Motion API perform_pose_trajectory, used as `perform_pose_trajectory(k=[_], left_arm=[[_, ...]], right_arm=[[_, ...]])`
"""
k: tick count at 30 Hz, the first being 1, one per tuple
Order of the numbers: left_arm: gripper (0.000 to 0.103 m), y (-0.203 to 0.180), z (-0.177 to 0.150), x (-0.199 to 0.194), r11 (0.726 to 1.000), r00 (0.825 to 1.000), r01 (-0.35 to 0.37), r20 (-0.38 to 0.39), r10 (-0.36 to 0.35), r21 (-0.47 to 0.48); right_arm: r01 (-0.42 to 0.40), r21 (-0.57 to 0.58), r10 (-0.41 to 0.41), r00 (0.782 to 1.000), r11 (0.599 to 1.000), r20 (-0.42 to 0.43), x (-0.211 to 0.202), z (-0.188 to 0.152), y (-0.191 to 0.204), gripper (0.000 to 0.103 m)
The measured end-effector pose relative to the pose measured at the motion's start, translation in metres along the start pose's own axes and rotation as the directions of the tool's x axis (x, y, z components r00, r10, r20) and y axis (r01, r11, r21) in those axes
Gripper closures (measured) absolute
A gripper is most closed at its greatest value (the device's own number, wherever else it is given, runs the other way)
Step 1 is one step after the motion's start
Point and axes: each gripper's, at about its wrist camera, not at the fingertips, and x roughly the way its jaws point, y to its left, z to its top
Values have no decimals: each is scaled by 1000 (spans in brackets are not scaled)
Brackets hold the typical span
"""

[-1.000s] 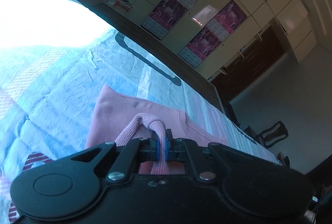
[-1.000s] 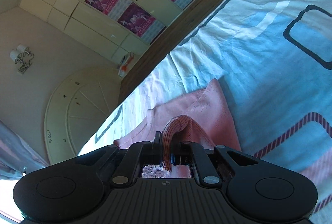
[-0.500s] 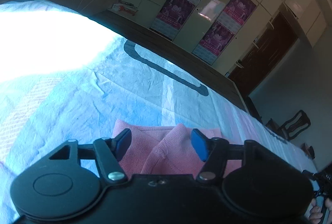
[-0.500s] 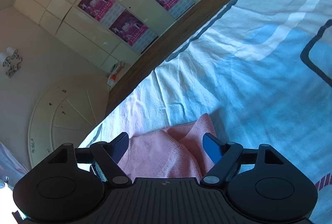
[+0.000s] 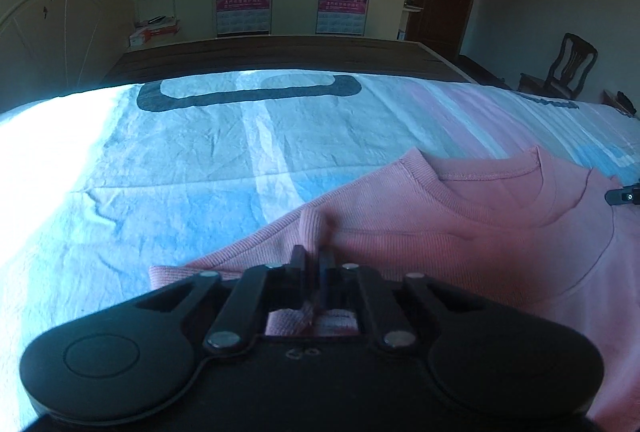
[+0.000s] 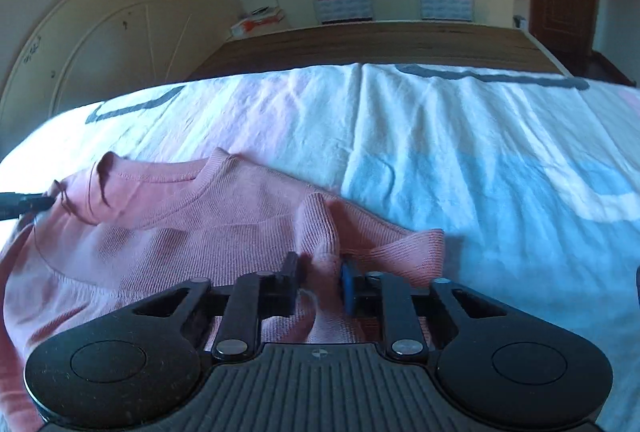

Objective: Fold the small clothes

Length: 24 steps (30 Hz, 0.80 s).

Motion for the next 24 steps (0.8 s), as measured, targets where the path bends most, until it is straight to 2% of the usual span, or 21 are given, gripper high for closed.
perform_pose_trajectory(k=[2, 4, 6, 8, 11, 15, 16, 18, 20, 21, 22, 23, 24], left_arm=[[100, -2, -1, -14, 999, 996, -35, 87, 35, -6], [100, 0, -2, -41, 996, 965, -55, 251, 70, -67], [100, 4, 3, -45, 990, 949, -76, 294, 110, -122], [100, 8, 10, -32, 984, 965, -76, 235, 114, -164], [100, 5, 11, -16, 980, 977, -108, 166, 136, -165], [99, 5, 6, 2, 977, 981, -151, 97, 166, -151], [97, 7, 3, 7, 976, 981, -159, 83, 173, -152], [85, 9, -1, 9, 970, 976, -183, 87, 198, -160], [52, 9, 0, 0, 952, 961, -241, 89, 261, -187], [49, 5, 1, -11, 947, 952, -265, 109, 288, -183], [49, -3, 2, -22, 954, 951, -246, 147, 272, -174], [49, -12, 3, -28, 966, 960, -201, 164, 227, -165], [50, -31, 6, -31, 986, 978, -115, 161, 134, -125]], right_arm=[[14, -26, -13, 999, 1000, 44, -7, -1, 3, 94], [18, 24, -22, 983, 1000, 182, -27, -1, -3, 95], [24, 90, -49, 957, 996, 285, -42, 0, -8, 95], [44, 94, -68, 960, 995, 271, -34, 2, -9, 95], [75, 102, -94, 977, 992, 193, -9, -1, -11, 95], [107, 105, -121, 983, 989, 135, 10, -9, -16, 95], [108, 107, -122, 983, 988, 136, 11, -10, -17, 95], [109, 117, -124, 984, 987, 126, 12, -10, -21, 94], [116, 140, -131, 986, 983, 106, 9, -6, -21, 85], [165, 138, -180, 978, 977, 107, 1, 1, -13, 65], [189, 126, -207, 967, 974, 147, -9, 3, -4, 55], [166, 105, -185, 961, 980, 206, -20, 5, 9, 56], [104, 91, -121, 972, 990, 200, -22, 8, 25, 56]])
